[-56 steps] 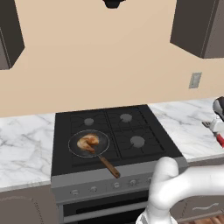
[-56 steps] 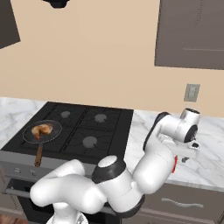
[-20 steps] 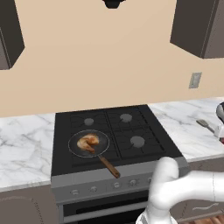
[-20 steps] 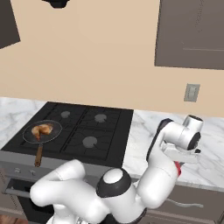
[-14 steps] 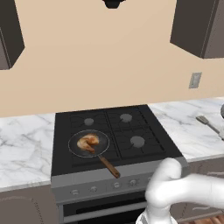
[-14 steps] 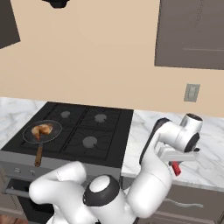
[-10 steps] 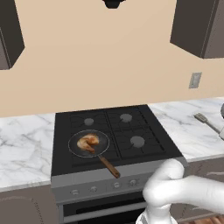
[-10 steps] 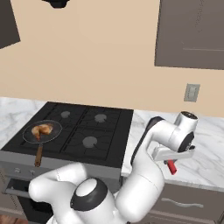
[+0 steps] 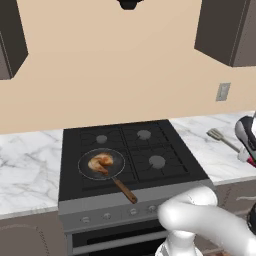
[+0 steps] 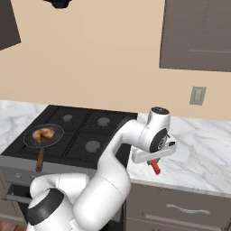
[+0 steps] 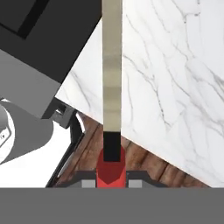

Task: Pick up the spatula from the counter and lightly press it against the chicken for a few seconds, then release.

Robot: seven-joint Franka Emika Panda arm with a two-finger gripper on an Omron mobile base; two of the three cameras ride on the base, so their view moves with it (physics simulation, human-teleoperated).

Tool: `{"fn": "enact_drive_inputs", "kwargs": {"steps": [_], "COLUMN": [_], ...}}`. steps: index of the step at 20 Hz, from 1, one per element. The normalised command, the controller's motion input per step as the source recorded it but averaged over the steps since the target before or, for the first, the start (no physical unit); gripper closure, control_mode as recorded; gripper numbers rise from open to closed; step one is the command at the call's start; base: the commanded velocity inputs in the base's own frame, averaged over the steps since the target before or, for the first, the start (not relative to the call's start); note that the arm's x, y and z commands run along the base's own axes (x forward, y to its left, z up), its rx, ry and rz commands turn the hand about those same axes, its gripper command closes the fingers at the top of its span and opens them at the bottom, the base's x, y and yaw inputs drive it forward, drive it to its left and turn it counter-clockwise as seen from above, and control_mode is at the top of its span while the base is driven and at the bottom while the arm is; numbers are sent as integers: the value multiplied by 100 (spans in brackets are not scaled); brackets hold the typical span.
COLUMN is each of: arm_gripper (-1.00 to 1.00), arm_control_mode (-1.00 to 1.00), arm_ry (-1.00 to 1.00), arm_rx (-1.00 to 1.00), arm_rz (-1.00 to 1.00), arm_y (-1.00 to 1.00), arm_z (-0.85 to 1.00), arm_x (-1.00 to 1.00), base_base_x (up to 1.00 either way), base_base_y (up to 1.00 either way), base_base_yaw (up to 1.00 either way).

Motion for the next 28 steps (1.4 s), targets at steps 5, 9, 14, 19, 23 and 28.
{"fn": "enact_drive_inputs", "kwargs": {"steps": [5, 9, 14, 19, 23, 28], "arm_gripper": [100, 100, 100, 100, 100, 100], "arm_control_mode": [-100, -100, -100, -100, -100, -100], "arm_ry": [1, 4, 1, 9, 13, 11], "arm_rx": [-6, -2, -1, 0, 0, 0], "arm_rz": [32, 41, 29, 16, 7, 0], "arm_y": [62, 44, 21, 15, 21, 29], "arm_z": [12, 7, 19, 35, 41, 18], "arm_x": [0, 0, 0, 0, 3, 10], "base_base_x": [0, 0, 0, 0, 0, 0], "base_base_y": [0, 0, 0, 0, 0, 0], "base_base_yaw": [0, 0, 0, 0, 0, 0]}}
